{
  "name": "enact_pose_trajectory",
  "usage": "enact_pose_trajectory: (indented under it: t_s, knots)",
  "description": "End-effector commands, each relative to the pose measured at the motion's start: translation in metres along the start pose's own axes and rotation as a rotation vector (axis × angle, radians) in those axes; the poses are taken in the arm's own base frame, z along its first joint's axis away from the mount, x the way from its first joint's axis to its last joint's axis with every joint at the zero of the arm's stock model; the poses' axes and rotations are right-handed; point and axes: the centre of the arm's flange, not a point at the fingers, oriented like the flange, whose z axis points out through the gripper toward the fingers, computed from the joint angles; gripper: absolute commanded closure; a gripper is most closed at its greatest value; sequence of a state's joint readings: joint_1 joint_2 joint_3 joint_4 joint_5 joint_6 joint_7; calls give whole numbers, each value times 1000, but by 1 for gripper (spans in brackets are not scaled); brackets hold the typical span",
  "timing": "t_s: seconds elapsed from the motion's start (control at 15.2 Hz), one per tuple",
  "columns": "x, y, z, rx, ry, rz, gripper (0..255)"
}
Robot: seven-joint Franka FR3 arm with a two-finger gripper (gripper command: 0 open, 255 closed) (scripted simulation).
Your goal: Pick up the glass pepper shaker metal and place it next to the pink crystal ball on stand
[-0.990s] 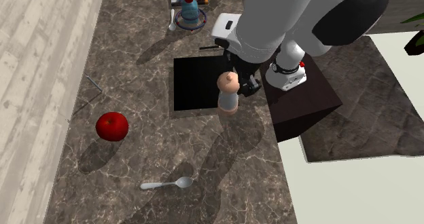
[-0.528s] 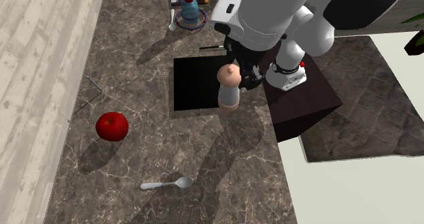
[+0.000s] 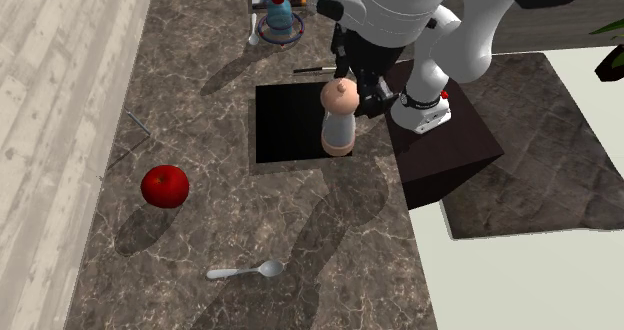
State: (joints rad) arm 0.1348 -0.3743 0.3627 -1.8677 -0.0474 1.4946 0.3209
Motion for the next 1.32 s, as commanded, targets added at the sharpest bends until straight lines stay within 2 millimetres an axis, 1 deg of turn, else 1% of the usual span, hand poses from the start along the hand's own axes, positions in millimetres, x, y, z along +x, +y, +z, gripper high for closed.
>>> enact_pose_trajectory:
  t_s: [0.0,1.25]
  knots:
    - [0,3,-11,0,0,0,255]
    - [4,20,-110,0,0,0,255]
